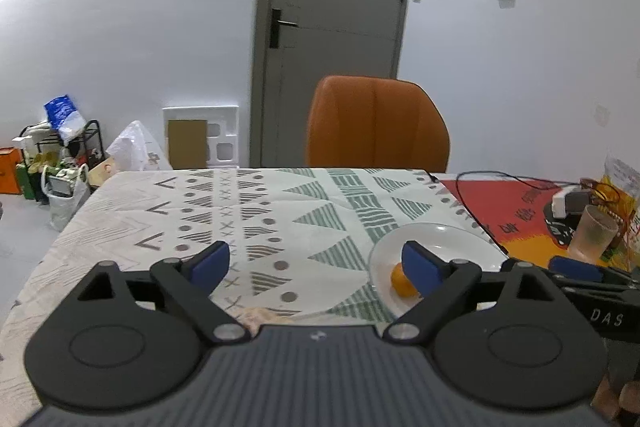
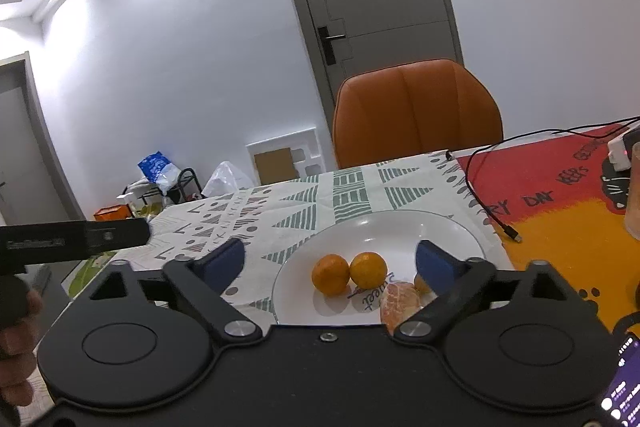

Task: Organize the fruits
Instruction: 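Move both open tools back toward the remaining fruit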

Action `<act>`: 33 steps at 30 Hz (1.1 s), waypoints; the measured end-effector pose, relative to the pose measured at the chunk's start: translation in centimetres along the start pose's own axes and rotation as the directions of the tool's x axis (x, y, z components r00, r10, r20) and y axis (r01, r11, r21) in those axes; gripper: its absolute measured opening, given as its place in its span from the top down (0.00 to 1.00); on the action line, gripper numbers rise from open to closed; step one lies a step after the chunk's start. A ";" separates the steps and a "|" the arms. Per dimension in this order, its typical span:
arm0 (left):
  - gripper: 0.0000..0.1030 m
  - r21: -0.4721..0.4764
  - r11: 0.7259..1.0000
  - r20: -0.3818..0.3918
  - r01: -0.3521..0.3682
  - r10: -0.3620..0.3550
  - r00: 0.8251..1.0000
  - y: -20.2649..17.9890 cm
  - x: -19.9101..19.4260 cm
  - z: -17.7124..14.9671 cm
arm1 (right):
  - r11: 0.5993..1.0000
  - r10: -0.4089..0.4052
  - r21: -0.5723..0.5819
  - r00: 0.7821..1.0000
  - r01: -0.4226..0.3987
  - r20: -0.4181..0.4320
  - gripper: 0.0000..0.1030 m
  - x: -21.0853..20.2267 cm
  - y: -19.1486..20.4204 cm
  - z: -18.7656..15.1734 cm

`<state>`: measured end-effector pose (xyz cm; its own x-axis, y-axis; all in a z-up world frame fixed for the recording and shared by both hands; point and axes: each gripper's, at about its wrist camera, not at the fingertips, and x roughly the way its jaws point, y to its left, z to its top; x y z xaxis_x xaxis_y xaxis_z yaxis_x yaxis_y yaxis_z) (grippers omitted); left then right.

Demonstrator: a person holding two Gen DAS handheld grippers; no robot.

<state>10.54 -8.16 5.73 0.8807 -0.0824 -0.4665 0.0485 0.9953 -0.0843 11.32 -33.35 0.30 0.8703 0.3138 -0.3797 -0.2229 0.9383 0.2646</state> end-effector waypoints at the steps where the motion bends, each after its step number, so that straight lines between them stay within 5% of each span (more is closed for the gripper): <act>1: 0.09 -0.003 1.000 0.004 -0.006 0.006 1.000 0.3 -0.4 -0.1 | 1.000 0.003 0.001 1.000 -0.003 0.003 0.03 -0.2 0.2 0.0; 10: 0.08 -0.032 0.997 0.027 -0.067 0.068 0.997 3.7 -3.5 -0.9 | 1.000 -0.007 0.011 1.000 0.007 -0.003 0.00 -1.2 1.7 -0.5; 19: 0.08 -0.100 0.985 0.032 -0.139 0.142 0.989 6.9 -5.7 -2.0 | 0.998 0.065 0.006 0.998 -0.065 -0.025 0.00 -1.3 3.5 -1.2; 33: 0.08 -0.145 0.967 -0.006 -0.211 0.212 0.977 10.6 -5.4 -4.1 | 0.993 0.119 0.010 0.989 -0.119 -0.086 0.00 0.5 4.1 -2.2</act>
<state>4.42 2.58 3.78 0.8679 0.1302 -0.4793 -0.2072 0.9720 -0.1111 9.88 -29.07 -0.73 0.7967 0.4346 -0.4200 -0.3202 0.8929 0.3164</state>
